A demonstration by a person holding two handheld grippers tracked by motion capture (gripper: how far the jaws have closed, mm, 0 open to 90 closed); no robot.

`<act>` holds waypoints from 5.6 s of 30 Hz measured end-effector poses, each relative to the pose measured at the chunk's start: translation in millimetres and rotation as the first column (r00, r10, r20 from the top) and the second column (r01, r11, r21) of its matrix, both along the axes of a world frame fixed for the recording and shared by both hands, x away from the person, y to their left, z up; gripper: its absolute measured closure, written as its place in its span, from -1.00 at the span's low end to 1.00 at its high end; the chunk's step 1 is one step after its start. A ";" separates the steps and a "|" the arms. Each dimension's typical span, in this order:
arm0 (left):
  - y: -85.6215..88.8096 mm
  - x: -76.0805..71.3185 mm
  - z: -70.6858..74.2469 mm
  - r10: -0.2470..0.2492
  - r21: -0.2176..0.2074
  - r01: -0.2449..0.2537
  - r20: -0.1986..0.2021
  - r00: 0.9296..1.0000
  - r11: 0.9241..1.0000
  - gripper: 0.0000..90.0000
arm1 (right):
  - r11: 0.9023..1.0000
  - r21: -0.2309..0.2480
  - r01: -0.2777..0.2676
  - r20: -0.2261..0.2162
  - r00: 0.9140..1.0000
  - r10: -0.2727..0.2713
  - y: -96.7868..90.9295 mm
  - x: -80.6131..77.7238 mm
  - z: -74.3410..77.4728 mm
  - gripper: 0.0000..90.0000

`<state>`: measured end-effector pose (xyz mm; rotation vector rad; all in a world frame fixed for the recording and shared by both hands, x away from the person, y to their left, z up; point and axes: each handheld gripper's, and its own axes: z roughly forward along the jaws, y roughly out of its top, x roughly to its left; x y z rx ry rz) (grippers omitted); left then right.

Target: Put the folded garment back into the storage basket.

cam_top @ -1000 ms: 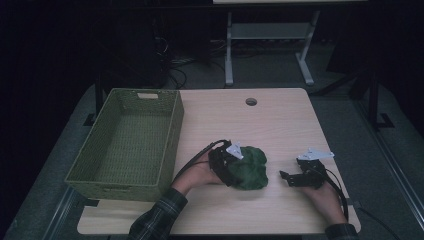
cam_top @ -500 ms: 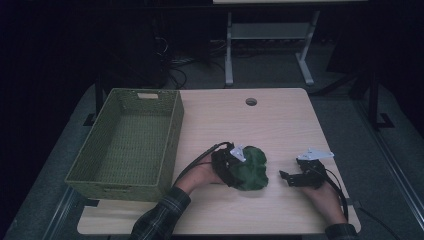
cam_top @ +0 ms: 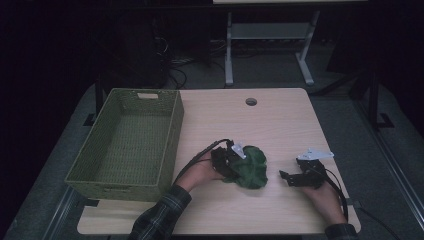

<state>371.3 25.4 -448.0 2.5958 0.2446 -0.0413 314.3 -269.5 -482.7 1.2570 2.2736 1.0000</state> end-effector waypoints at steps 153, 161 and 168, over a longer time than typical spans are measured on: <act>249.7 -14.5 133.7 0.639 -0.246 -0.605 0.094 0.763 0.758 -0.67 | 1.000 -0.012 -0.004 -0.025 1.000 0.003 1.7 1.6 -1.0 -0.92; 211.3 -17.2 143.9 0.587 -0.294 -0.541 0.096 0.804 0.788 -0.67 | 1.000 -0.015 -0.002 -0.020 1.000 0.002 1.5 1.5 -1.0 -0.92; 170.4 -17.0 140.3 0.536 -0.331 -0.483 0.090 0.839 0.811 -0.67 | 1.000 -0.015 -0.003 -0.020 1.000 0.002 1.5 1.5 -1.0 -0.92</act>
